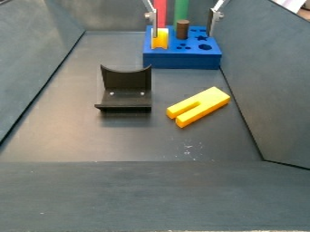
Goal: Pick up the double-square object. Move up. Place the double-square object on the fixture. Regrasp the double-square object. Move to above the board. Insert the double-square object.
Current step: Pick up the double-square object.
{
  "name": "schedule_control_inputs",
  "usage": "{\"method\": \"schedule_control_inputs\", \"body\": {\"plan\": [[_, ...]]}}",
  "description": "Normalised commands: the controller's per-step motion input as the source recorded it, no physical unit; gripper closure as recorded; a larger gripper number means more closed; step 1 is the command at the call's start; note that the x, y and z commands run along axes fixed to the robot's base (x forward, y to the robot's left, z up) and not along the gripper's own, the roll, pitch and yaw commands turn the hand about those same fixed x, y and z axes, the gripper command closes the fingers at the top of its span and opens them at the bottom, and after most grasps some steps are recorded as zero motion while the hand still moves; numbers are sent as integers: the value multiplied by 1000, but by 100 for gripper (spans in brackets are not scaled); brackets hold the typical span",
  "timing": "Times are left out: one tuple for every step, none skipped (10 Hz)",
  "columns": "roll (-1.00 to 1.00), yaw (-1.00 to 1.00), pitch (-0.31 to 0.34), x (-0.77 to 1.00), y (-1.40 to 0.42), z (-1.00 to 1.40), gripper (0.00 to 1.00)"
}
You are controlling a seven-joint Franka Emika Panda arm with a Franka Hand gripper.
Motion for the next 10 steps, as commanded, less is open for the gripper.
{"method": "schedule_control_inputs", "body": {"plan": [[56,-257,39,0,109,-23,0],[44,-629,4,-246,54,-77,0],[0,-926,0,-131,14,-289,0],[0,-969,0,-74,0,-323,0],[-1,-1000,3,-11,0,-454,0],[-59,-994,0,0,0,-737,0],[-57,-994,-41,0,0,-831,0],[-53,-974,0,0,31,-960,0],[-46,-951,0,6,57,-969,0],[-127,-631,-27,-203,217,-831,0]]}}
